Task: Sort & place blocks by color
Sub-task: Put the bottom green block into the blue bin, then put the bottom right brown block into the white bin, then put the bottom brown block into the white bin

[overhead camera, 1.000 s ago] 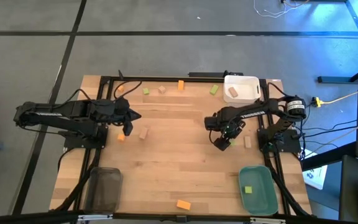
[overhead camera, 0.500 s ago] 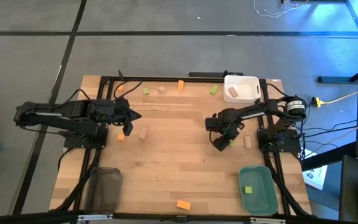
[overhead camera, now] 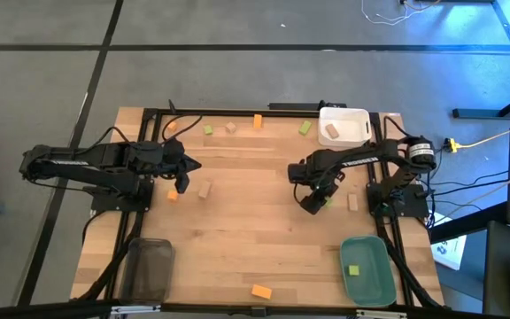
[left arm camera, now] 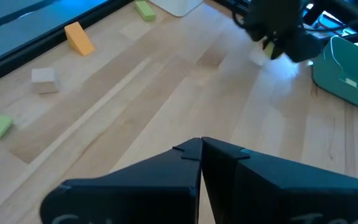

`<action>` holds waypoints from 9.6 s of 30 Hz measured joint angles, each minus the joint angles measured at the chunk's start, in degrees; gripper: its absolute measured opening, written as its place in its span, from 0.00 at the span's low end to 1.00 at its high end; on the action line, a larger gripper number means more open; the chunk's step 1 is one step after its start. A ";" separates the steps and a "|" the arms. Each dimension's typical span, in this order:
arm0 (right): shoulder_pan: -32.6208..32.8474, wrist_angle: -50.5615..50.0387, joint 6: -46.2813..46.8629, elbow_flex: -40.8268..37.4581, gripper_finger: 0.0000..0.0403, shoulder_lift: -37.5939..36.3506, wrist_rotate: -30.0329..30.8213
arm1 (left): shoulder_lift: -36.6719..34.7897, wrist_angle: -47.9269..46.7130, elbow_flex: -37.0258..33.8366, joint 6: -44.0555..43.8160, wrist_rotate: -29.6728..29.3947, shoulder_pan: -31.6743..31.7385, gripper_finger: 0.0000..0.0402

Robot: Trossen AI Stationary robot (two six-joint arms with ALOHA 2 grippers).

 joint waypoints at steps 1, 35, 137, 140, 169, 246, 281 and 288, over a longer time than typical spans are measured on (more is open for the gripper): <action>0.79 -2.46 -0.18 2.06 0.33 -0.01 0.00 | -0.02 -0.02 0.00 0.00 0.00 0.00 0.01; 35.51 -7.68 41.72 6.80 0.33 -1.79 -23.06 | 0.00 0.20 0.00 24.04 13.81 -0.02 0.00; -3.34 12.71 38.66 -29.91 0.53 -20.68 6.88 | 0.00 5.51 0.02 23.56 8.16 -0.02 0.01; -3.33 12.99 38.59 -29.89 0.53 -20.68 7.85 | 0.00 5.49 0.02 23.56 7.33 0.00 0.01; -3.79 18.75 35.87 -26.13 0.31 -20.40 13.11 | 0.00 5.46 0.02 23.58 7.10 -0.02 0.00; -33.10 17.53 -26.54 18.44 0.46 -15.98 11.32 | 1.73 -1.55 5.71 4.37 -5.61 0.02 0.00; -9.67 24.47 -37.71 18.18 0.46 -19.06 2.86 | 33.97 -43.45 28.26 -33.67 14.04 5.16 0.04; -9.69 24.47 -37.60 18.16 0.46 -19.06 2.86 | 33.97 -40.36 28.26 -40.25 15.12 4.76 0.03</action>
